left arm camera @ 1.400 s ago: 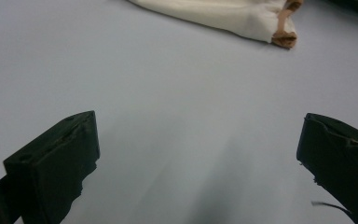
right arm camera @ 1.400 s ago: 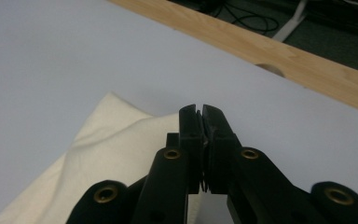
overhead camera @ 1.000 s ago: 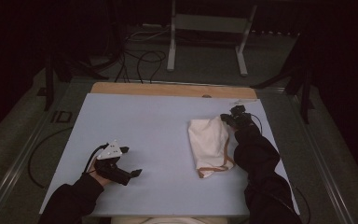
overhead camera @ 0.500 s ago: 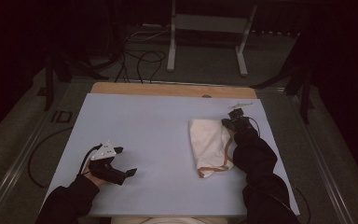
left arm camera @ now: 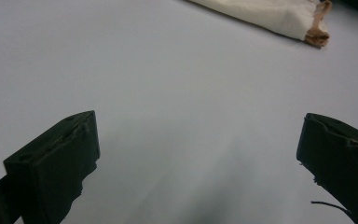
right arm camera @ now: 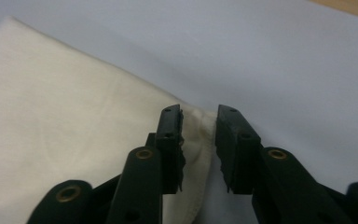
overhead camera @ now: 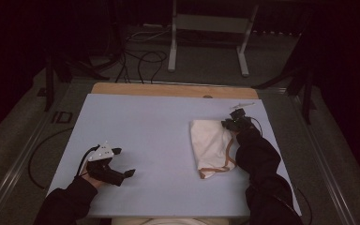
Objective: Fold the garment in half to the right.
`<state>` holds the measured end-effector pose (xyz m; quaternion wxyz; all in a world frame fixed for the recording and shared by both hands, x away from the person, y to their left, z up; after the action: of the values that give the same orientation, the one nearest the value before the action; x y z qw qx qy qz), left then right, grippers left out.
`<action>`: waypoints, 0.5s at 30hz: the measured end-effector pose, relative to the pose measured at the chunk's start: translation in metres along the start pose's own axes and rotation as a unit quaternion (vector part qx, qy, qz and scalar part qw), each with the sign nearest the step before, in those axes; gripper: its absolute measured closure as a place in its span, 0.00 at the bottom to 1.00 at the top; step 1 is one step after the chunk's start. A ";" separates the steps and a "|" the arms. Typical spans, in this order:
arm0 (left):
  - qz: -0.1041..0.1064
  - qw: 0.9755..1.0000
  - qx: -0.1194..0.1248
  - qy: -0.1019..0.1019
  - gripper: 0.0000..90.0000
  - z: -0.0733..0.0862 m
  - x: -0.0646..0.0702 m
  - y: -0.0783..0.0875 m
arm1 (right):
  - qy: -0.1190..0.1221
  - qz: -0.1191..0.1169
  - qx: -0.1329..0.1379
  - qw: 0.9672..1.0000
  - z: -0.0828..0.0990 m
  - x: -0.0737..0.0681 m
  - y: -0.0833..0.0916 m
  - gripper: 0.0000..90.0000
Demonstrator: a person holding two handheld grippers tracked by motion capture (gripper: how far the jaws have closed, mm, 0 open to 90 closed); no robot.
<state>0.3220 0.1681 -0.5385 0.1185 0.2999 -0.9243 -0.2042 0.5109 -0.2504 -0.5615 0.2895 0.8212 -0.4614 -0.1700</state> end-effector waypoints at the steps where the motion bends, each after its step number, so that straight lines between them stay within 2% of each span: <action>1: 0.000 1.000 0.000 0.000 0.00 0.001 0.000 0.000 | 0.000 -0.004 0.002 1.000 -0.002 -0.001 0.001 0.74; 3: 0.003 1.000 -0.001 0.000 0.00 0.002 0.000 0.001 | 0.006 -0.007 0.002 1.000 -0.004 -0.004 0.004 0.68; 6: 0.003 1.000 0.002 -0.001 0.00 0.002 -0.001 0.002 | -0.001 -0.015 0.010 1.000 -0.010 -0.009 0.008 0.56; 12: -0.002 1.000 0.000 -0.002 0.00 0.005 -0.005 0.004 | -0.014 -0.049 0.021 0.998 -0.021 -0.023 0.014 0.33; 15: -0.004 1.000 -0.001 0.000 0.00 0.007 -0.008 0.005 | -0.009 -0.062 0.022 0.998 -0.025 -0.031 0.015 0.24</action>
<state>0.3231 0.1792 -0.5433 0.1175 0.3038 -0.9229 -0.2054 0.4988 -0.2223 -0.5327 0.2561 0.8530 -0.4154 -0.1848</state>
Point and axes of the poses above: each handheld gripper's, and its own axes: y roughly backward along the jaws, z roughly out of its underside, x roughly to its right, the point moved 7 cm from there along -y, roughly forward along the jaws, and after that the axes turned 8 degrees about x, right-handed, at the moved point
